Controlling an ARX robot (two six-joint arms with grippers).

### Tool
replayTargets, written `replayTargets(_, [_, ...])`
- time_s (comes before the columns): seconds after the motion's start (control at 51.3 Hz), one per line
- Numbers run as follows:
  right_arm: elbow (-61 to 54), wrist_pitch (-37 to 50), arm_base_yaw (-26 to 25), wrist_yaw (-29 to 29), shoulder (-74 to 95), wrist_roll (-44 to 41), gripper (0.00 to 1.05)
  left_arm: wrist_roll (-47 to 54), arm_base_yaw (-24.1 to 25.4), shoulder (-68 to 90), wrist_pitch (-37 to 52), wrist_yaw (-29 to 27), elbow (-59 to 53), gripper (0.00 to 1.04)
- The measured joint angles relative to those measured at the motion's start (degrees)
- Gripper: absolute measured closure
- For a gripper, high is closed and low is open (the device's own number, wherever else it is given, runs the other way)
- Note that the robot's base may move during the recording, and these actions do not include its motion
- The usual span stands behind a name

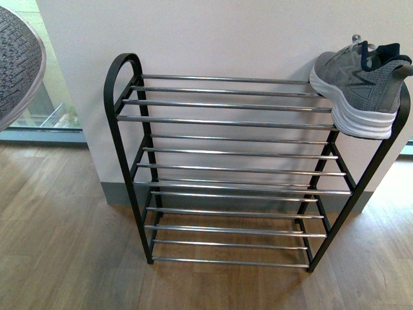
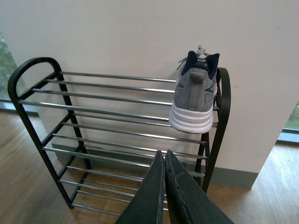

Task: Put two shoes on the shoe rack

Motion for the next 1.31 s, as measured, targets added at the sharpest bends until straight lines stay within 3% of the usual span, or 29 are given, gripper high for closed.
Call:
replayTargets(0.176, [-1.9,0.5,0.0,0.0,-2.0,0.0,1.03,0.0,0.0,0.0,0.0,0.0,0.0,1.02])
replayTargets(0.702, [-1.9,-16.8,0.0,0.0,-20.4,0.0,1.03,0.0,0.0,0.0,0.0,0.0,0.0,1.02])
replayTargets(1.092, [-1.9,-23.5,0.1,0.0,-27.1,0.0,1.03,0.0,0.0,0.0,0.0,0.0,0.0,1.02])
replayTargets(1.19, [-1.9,-32.1,0.1,0.1,-33.9,0.0,1.03,0.0,0.0,0.0,0.0,0.0,0.0,1.02])
replayTargets(1.307, [-1.9,-33.2,0.1,0.1,-36.4,-0.1,1.03,0.0,0.0,0.0,0.0,0.0,0.0,1.02])
